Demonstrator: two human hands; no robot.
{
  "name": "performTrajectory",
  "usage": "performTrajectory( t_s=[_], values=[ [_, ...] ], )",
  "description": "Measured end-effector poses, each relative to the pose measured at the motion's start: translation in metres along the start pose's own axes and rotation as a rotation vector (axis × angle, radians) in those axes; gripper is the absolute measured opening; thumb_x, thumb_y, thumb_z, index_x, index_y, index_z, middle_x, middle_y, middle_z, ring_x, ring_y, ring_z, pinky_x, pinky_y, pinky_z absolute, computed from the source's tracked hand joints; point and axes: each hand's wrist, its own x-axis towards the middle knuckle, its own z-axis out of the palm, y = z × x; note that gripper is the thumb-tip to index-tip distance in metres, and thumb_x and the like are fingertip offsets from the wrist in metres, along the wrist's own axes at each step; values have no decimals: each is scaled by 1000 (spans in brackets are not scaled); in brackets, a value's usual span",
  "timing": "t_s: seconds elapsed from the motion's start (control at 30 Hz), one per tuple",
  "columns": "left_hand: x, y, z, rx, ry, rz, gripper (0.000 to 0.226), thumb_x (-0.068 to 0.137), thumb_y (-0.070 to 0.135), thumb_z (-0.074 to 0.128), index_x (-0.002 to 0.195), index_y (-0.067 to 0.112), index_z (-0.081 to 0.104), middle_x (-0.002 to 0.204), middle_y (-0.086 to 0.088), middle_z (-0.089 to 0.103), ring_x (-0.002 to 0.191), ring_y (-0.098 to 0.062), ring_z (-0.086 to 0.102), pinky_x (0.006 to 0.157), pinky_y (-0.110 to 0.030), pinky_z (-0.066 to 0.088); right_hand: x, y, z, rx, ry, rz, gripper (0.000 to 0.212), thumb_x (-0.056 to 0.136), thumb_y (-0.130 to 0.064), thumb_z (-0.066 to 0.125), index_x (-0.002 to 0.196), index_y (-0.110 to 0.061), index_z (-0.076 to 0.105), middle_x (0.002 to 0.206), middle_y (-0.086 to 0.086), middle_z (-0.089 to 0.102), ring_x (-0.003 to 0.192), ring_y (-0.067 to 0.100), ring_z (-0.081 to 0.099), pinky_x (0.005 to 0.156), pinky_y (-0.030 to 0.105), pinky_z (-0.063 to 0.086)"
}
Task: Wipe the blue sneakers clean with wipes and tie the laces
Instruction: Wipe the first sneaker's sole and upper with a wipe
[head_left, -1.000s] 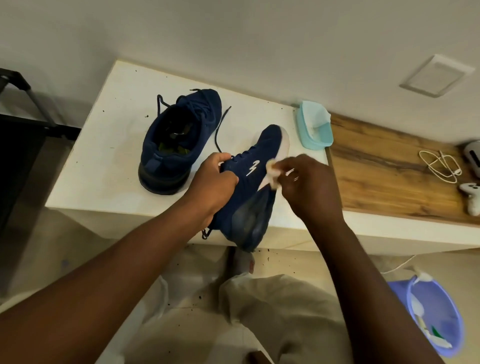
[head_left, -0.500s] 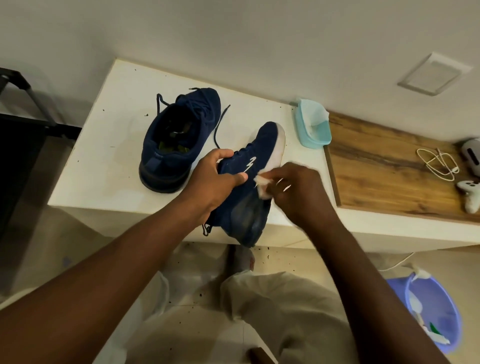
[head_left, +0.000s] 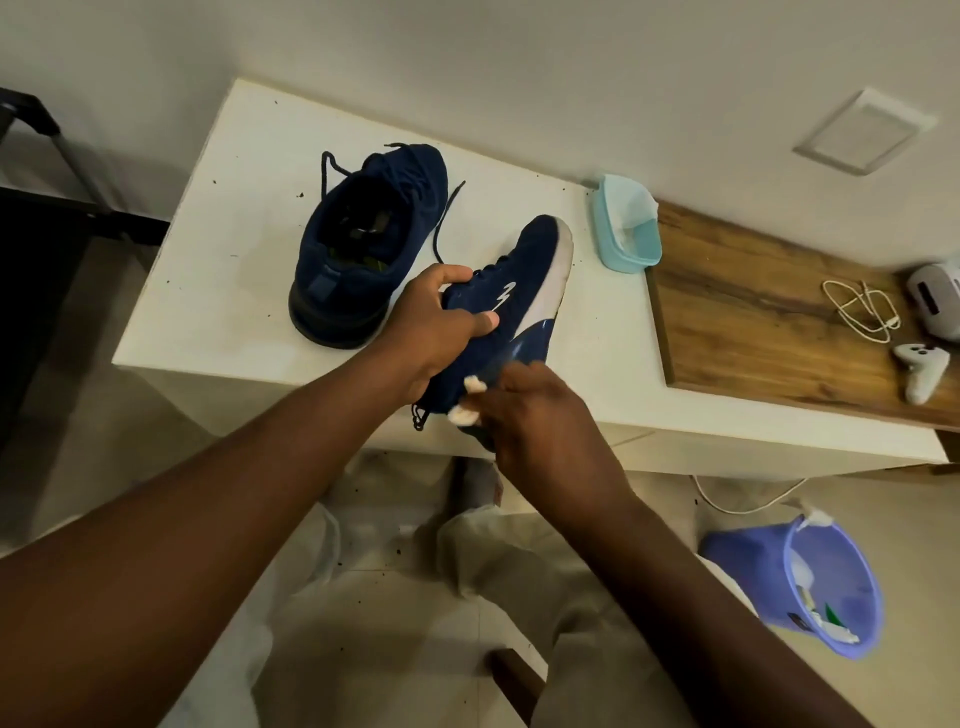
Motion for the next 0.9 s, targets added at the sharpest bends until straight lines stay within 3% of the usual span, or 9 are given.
performTrajectory(
  t_s=[0.1,0.23,0.3,0.47,0.67,0.83,0.9],
  values=[
    [-1,1,2,-8,-5,10,55,86,10,80,132,27,56,120,-2,66,103,-20,69,90,-39,60,-8,4,-5,27,44,22,21,87,-13,68,106,-16,76,87,4,63,78,21,55,63,32,46],
    [-2,2,1,-3,-7,25,57,86,10,79,135,26,55,117,1,63,99,-15,66,84,-33,60,24,11,-2,29,213,230,20,93,-12,65,110,-13,75,95,9,65,87,24,57,71,33,47],
    [-2,0,0,-35,-9,14,57,86,6,77,135,24,55,113,-1,65,93,-14,68,79,-31,62,24,7,9,-37,173,177,24,89,-14,71,112,-18,74,101,5,65,91,24,56,73,36,48],
    [2,-2,-1,-43,-10,2,56,84,8,81,131,27,57,120,-2,66,106,-20,68,90,-41,60,-22,7,11,-173,86,-6,40,78,-8,78,114,-25,72,103,-2,62,94,21,53,74,35,37],
    [2,-2,3,-8,8,30,60,85,10,81,137,24,56,114,6,61,108,-19,65,94,-41,58,15,20,1,64,219,318,27,92,-10,67,115,-21,73,109,5,64,103,26,56,85,47,50],
    [4,-4,1,-47,9,14,60,85,6,80,137,23,56,118,-1,67,104,-19,68,91,-42,60,-18,6,11,-134,49,55,37,81,-10,75,112,-29,72,109,-5,64,98,22,53,76,40,43],
    [4,-4,3,-60,-4,14,60,84,6,81,137,23,56,117,1,67,104,-18,68,91,-40,60,-32,11,8,-170,61,-28,39,78,-7,76,111,-29,74,110,-7,65,99,22,53,76,37,38]
  ],
)
